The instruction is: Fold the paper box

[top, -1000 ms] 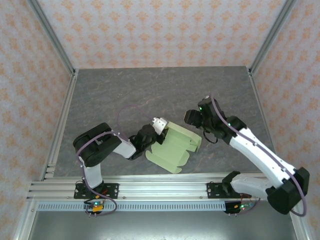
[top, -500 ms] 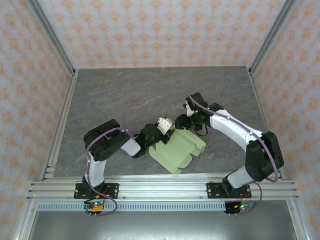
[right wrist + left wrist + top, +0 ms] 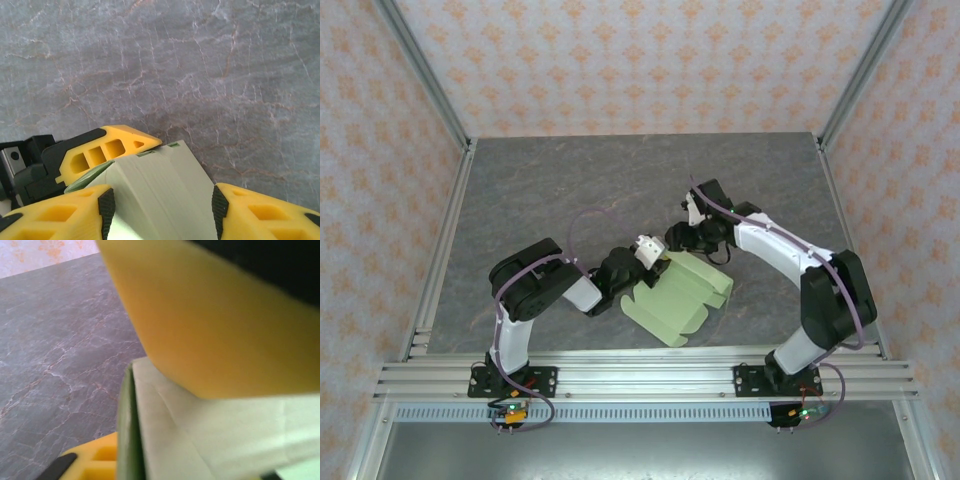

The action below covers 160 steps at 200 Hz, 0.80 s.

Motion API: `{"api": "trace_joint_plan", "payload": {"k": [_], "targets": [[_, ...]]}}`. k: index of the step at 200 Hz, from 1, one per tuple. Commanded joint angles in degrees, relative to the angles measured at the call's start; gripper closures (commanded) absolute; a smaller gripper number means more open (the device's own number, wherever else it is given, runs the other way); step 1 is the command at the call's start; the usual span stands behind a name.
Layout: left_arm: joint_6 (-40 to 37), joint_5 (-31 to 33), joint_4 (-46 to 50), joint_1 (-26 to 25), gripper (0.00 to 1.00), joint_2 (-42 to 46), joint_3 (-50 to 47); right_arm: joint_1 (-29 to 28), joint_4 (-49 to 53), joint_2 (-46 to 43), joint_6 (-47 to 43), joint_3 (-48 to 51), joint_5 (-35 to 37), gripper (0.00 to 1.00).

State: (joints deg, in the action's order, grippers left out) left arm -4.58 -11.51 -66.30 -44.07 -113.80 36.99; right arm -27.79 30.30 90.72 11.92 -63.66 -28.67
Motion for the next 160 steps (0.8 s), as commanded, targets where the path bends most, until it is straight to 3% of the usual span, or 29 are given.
{"api": "trace_joint_plan", "payload": {"k": [1, 28, 53, 113, 145, 160], "targets": [[-0.5, 3.1, -0.8, 0.0, 0.71, 0.3, -1.3, 0.2, -1.0, 1.6, 0.1, -0.6, 0.8, 0.46], [0.3, 5.8, -2.6, 0.1, 0.56, 2.5, -4.0, 0.2, -2.3, 1.0, 2.1, 1.0, 0.6, 0.47], [1.3, 8.9, -4.6, 0.0, 0.52, 4.0, -6.7, 0.2, -3.1, 0.6, 3.8, 2.3, -0.7, 0.5], [2.5, 12.3, -5.1, -1.2, 0.53, 5.2, -5.1, 0.1, -6.9, -3.3, 7.9, 8.0, -2.2, 0.5], [1.5, 13.1, -5.5, -2.0, 0.65, 2.2, -3.1, -0.1, -9.7, -5.5, 10.9, 11.2, -3.4, 0.5], [1.1, 12.6, -5.4, -2.3, 0.66, 1.3, -2.3, -0.5, -10.9, -6.3, 12.1, 12.6, -3.8, 0.5]]}}
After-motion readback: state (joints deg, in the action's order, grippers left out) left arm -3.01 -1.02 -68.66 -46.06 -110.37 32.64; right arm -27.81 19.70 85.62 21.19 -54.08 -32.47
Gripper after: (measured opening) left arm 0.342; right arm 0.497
